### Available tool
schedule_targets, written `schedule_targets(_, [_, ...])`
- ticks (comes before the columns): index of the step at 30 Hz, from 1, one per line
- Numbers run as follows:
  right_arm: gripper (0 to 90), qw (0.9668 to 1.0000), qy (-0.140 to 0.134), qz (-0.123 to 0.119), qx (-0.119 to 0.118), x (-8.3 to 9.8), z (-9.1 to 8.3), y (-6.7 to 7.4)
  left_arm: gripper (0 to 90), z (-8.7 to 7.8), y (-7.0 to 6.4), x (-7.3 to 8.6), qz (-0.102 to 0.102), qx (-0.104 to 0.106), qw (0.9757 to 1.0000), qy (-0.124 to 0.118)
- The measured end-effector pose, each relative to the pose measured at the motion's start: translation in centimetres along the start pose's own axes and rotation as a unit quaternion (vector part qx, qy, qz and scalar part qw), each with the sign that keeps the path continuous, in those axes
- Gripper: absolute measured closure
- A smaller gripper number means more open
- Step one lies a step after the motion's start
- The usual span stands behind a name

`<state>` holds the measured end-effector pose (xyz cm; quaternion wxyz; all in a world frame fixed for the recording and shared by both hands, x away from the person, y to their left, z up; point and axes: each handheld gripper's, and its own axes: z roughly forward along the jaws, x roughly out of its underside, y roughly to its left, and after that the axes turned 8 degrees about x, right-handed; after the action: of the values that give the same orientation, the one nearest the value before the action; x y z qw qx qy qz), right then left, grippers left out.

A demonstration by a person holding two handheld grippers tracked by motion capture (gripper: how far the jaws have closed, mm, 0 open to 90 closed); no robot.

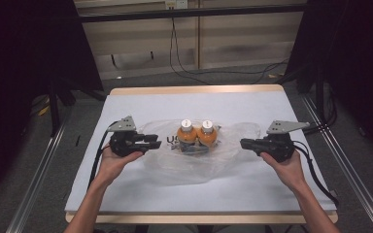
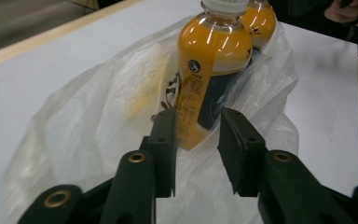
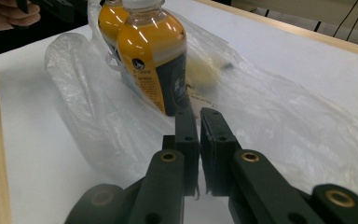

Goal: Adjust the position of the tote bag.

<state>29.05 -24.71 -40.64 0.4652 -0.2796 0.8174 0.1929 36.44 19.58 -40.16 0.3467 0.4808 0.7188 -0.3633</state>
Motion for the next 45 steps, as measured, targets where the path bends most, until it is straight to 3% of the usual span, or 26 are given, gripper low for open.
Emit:
schedule_targets(1, [85.9,1.0000,0.000,0.000,0.000,0.0,0.0,0.0,69.9,0.0,0.0,0.0,0.000,0.000,1.0000,0.000])
schedule_targets(2, [86.3,0.9999,0.004,-0.005,-0.011,-0.5,0.7,-0.2,73.1,1.2,0.4,-0.5,0.009,0.002,0.9997,0.024])
schedule_targets(3, [86.6,0.9998,0.011,-0.013,-0.013,-0.8,1.0,-0.2,74.2,1.2,0.4,-0.5,0.009,0.002,0.9997,0.024])
schedule_targets(4, [86.3,0.9995,0.018,-0.019,-0.016,-1.2,1.5,-0.2,74.4,2.2,0.8,-1.1,0.011,0.013,0.9989,0.043])
schedule_targets(9, [85.5,0.9986,0.035,-0.029,-0.028,-2.2,3.2,-0.4,73.9,4.3,1.5,-1.2,0.004,0.035,0.9970,0.069])
schedule_targets(12, [87.3,0.9979,0.049,-0.032,-0.029,-2.4,4.2,-0.8,78.1,5.3,1.6,-0.8,0.009,0.026,0.9944,0.102])
schedule_targets(13, [88.7,0.9962,0.070,-0.044,-0.027,-2.4,4.9,-1.0,81.1,5.5,1.7,-0.7,0.015,0.026,0.9933,0.111])
schedule_targets(16, [90.0,0.9950,0.080,-0.041,-0.043,-2.2,6.1,-1.0,83.5,6.4,2.0,-0.1,0.017,0.008,0.9894,0.144])
schedule_targets(19, [90.0,0.9929,0.097,-0.044,-0.053,-1.9,7.5,-0.6,83.5,6.5,2.2,0.0,0.018,0.003,0.9881,0.153])
schedule_targets(21, [90.0,0.9910,0.114,-0.052,-0.048,-1.7,8.3,-0.3,83.8,6.8,2.3,0.2,0.013,0.000,0.9885,0.151])
schedule_targets(23, [90.0,0.9909,0.116,-0.050,-0.048,-1.6,8.6,-0.3,83.9,7.2,2.4,0.4,0.015,-0.002,0.9872,0.159])
schedule_targets(26, [90.0,0.9895,0.131,-0.042,-0.042,-0.7,9.4,-0.4,85.0,7.9,2.5,0.8,0.024,0.002,0.9830,0.182])
schedule_targets(27, [90.0,0.9869,0.145,-0.054,-0.047,-0.3,9.9,0.0,86.0,8.3,2.4,1.1,0.026,0.010,0.9809,0.193])
schedule_targets(29, [90.0,0.9848,0.154,-0.066,-0.043,0.1,10.4,0.4,85.9,8.4,2.4,1.1,0.027,0.008,0.9805,0.195])
schedule_targets(32, [90.0,0.9850,0.154,-0.065,-0.044,0.2,10.7,0.5,85.5,8.6,2.4,1.2,0.026,0.014,0.9812,0.191])
schedule_targets(34, [90.0,0.9851,0.153,-0.061,-0.049,0.3,10.8,0.4,85.4,8.9,2.2,1.4,0.029,0.013,0.9783,0.205])
schedule_targets(35, [90.0,0.9851,0.154,-0.062,-0.043,0.3,10.8,0.4,85.7,9.2,2.1,1.6,0.027,0.017,0.9795,0.199])
schedule_targets(36, [90.0,0.9851,0.153,-0.065,-0.043,0.3,10.9,0.5,88.8,9.4,2.1,1.7,0.030,0.020,0.9764,0.213])
schedule_targets(39, [90.0,0.9851,0.154,-0.060,-0.049,0.4,11.0,0.5,88.9,9.4,2.1,1.8,0.029,0.020,0.9773,0.209])
schedule_targets(40, [90.0,0.9828,0.164,-0.073,-0.042,0.8,11.3,0.6,88.7,9.4,2.1,1.9,0.025,0.018,0.9783,0.205])
schedule_targets(41, [90.0,0.9828,0.164,-0.073,-0.042,0.8,11.3,0.6,88.6,9.4,2.1,1.9,0.025,0.018,0.9783,0.205])
schedule_targets(45, [90.0,0.9780,0.187,-0.088,-0.030,1.2,11.7,0.8,85.7,9.3,2.1,1.8,0.029,0.007,0.9771,0.211])
